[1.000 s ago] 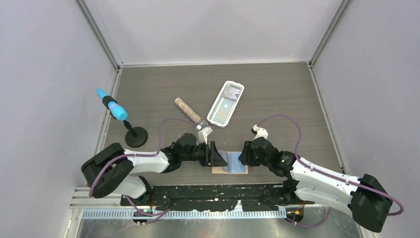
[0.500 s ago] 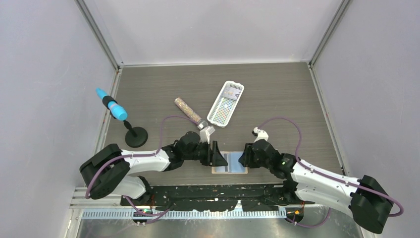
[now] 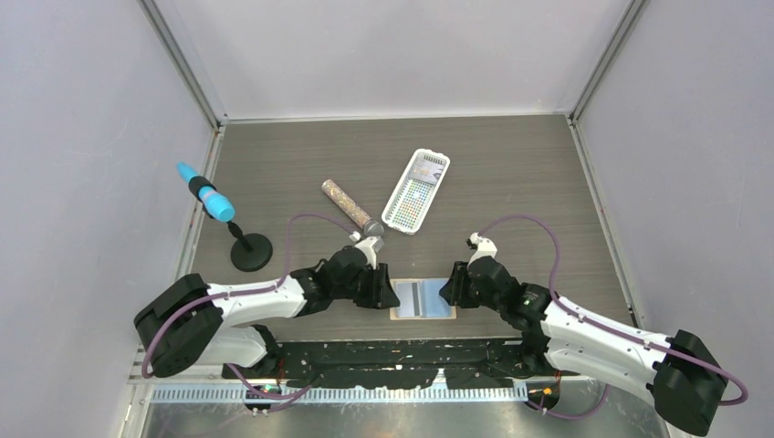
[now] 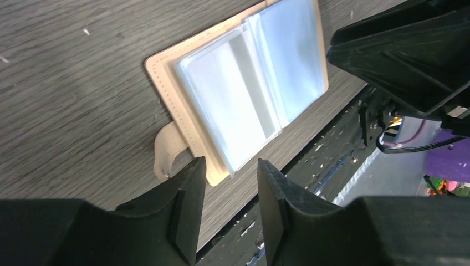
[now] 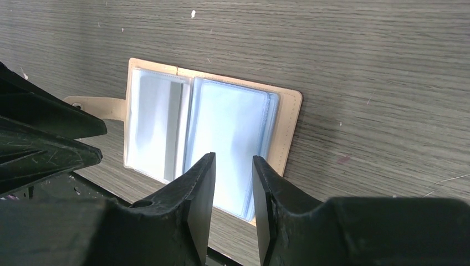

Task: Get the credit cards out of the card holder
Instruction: Remove the credit card from the card holder.

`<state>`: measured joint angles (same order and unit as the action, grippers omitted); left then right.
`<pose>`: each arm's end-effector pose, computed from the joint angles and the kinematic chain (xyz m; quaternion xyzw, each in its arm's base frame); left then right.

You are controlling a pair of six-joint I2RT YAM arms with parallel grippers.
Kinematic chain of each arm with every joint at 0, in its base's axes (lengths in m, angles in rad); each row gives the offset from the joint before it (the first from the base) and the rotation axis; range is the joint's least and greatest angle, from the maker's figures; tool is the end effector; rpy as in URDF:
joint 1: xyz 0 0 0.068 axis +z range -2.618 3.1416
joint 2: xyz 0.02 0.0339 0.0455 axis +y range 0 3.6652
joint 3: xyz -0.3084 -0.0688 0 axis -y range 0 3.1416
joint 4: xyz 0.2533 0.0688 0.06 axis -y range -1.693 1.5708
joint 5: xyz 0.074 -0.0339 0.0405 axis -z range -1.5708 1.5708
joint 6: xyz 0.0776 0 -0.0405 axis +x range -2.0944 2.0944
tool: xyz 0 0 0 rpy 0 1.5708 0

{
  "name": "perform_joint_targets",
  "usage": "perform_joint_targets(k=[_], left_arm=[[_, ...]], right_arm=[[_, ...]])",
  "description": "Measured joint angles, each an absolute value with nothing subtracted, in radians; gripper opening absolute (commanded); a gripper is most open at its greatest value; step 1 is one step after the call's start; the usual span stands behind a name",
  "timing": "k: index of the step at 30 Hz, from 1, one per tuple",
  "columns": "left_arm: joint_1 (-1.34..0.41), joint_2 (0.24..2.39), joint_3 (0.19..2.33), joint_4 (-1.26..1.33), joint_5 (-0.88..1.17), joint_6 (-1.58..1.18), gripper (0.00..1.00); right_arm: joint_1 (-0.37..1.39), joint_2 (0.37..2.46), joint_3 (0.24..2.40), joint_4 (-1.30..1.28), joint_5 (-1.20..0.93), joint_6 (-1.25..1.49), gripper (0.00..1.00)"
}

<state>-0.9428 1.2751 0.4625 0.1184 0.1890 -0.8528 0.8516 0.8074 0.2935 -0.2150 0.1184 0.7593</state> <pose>0.1429 -0.2216 0.1698 0.0806 0.8987 -0.3836 0.1965 0.1186 0.1215 0.1634 -0.0179 0.9112 0.2568 0.3215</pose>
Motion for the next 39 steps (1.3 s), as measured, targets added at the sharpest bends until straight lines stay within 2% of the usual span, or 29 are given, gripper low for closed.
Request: perform_joint_targets(k=[9,33,39], left_arm=[[-0.943,1.318,0.510,0.091,0.184,-0.827,0.29],[-0.949,1.423,0.554,0.055,0.176,-0.807,0.27],[-0.949,1.433,0.555,0.060,0.176,-0.810,0.11]], right_arm=[[0.852,0.841,0.294,-0.211,0.119,0.759,0.37],[0.852,0.834,0.294,-0.200,0.118,0.759,0.37],[0.852,0.816,0.293,-0.196,0.118,0.759,0.37]])
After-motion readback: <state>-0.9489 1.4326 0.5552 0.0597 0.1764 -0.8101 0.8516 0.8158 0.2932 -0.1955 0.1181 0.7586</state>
